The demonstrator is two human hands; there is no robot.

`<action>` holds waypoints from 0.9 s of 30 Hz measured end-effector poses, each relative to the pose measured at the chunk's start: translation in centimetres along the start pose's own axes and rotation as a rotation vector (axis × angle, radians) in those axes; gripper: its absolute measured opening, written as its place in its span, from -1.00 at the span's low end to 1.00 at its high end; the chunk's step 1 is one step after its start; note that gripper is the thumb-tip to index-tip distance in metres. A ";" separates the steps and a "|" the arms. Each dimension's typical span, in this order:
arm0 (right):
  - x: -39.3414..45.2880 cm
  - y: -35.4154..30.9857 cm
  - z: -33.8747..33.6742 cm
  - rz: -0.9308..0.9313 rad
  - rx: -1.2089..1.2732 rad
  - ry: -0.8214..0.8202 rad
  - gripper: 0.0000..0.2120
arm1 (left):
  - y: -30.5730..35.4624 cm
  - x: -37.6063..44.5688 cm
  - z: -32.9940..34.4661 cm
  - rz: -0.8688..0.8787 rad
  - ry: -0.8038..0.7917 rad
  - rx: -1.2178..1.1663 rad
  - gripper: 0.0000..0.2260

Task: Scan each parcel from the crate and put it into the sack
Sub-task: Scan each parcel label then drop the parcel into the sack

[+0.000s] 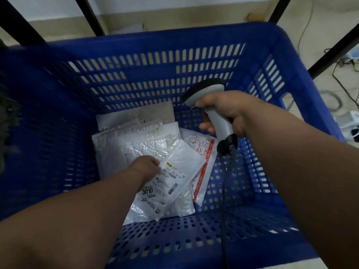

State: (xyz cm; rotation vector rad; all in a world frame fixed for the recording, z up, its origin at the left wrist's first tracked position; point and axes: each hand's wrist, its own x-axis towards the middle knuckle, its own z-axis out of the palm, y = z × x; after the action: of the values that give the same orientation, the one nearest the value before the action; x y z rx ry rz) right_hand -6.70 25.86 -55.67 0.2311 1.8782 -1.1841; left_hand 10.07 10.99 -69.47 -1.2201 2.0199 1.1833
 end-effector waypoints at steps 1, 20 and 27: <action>-0.3 -0.1 -0.1 -0.011 0.002 0.009 -0.64 | 0.3 -0.4 -0.5 0.011 0.006 -0.007 -0.83; -23.2 -3.4 0.4 -0.466 0.156 0.028 -0.84 | 8.4 -20.7 -15.1 0.488 0.239 -0.706 -0.88; -29.4 -3.2 4.5 -0.531 0.132 -0.020 -0.87 | 5.2 -27.4 -20.2 0.571 0.358 -0.832 -0.86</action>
State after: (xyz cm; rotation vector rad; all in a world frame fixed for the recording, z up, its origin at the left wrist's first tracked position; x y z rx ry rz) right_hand 11.63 28.78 -32.26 -0.2254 1.9036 -1.6574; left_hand 18.96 6.89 -36.45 -1.2960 2.2920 2.3985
